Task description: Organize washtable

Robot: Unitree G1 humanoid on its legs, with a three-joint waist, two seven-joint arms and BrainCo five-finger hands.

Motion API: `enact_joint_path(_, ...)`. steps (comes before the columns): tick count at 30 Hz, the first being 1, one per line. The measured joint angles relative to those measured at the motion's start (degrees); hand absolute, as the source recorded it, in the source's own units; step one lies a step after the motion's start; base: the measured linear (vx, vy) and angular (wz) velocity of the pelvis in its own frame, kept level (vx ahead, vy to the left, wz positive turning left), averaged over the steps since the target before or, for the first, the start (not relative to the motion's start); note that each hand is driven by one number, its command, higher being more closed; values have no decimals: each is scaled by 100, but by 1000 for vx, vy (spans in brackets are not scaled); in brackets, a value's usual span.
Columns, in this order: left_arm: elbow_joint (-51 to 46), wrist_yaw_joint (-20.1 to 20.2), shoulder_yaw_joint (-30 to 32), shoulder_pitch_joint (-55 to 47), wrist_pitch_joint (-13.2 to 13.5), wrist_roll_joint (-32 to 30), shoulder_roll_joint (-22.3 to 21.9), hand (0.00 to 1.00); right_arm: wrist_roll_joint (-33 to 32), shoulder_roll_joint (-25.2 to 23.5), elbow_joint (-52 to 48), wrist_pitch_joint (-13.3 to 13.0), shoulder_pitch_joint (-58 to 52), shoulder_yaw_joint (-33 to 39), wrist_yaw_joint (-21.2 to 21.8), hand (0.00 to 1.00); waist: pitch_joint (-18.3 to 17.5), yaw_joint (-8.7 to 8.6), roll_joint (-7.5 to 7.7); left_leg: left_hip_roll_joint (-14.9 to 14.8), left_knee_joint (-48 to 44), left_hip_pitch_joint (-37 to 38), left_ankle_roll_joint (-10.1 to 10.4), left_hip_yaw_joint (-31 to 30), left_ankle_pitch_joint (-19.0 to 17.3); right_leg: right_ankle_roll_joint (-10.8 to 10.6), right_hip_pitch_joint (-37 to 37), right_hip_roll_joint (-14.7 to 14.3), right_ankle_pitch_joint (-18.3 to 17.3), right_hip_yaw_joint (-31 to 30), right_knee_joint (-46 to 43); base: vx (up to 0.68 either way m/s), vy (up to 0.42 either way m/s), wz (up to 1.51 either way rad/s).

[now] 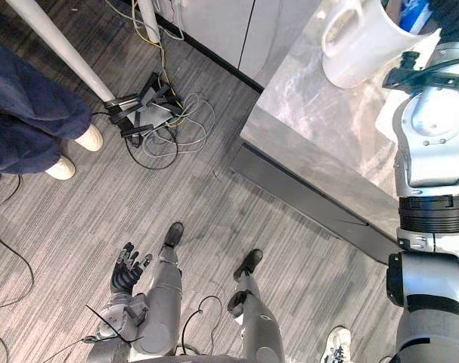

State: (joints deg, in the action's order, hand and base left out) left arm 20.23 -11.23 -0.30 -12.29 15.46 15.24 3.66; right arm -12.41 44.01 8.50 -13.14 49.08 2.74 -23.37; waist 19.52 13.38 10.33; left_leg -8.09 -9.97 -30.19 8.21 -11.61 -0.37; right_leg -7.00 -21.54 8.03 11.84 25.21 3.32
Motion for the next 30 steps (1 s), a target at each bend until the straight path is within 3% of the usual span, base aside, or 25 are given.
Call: enact_joint_path(30,-170,-5,87,1,9,-12,-9,0,408,-15,-387,-33,-587,432,-43,100,0,11,0,-24,9,0,-19,51,-17,91,-45,-11,70,-26,-21,0,5,-1)
